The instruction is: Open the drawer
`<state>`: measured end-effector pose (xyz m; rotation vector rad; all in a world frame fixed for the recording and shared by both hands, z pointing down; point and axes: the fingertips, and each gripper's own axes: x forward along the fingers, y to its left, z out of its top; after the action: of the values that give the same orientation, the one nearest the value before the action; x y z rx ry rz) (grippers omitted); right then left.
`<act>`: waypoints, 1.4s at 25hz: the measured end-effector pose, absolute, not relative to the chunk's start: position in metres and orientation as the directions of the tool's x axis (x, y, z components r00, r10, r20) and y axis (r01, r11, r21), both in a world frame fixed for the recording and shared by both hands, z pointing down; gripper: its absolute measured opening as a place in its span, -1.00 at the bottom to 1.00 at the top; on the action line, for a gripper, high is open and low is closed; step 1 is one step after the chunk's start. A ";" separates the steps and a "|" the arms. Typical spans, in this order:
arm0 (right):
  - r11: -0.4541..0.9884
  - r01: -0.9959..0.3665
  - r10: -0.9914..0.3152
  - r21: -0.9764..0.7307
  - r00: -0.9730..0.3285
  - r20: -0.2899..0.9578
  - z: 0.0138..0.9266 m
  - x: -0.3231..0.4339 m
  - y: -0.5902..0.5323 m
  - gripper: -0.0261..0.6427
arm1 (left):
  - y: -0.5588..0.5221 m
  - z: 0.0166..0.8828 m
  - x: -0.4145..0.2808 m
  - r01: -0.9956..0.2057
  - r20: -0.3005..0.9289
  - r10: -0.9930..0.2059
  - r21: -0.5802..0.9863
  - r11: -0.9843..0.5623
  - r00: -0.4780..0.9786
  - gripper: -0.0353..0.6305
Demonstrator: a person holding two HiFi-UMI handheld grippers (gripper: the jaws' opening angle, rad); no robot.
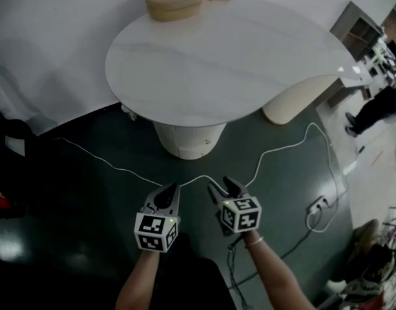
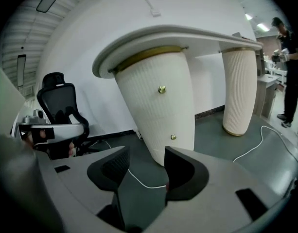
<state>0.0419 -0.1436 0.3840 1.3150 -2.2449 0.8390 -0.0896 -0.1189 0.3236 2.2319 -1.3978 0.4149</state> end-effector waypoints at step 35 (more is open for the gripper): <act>0.336 -0.939 -0.684 -0.076 -0.299 0.665 0.760 0.040 -0.313 -0.32 | -0.230 0.654 -0.080 -0.877 0.436 -0.761 0.225 -0.425 0.480 -0.88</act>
<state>0.0395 -0.3128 0.7596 1.4174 -2.0764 0.6309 -0.0795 -0.2301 0.6539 2.3105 -1.3631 0.3751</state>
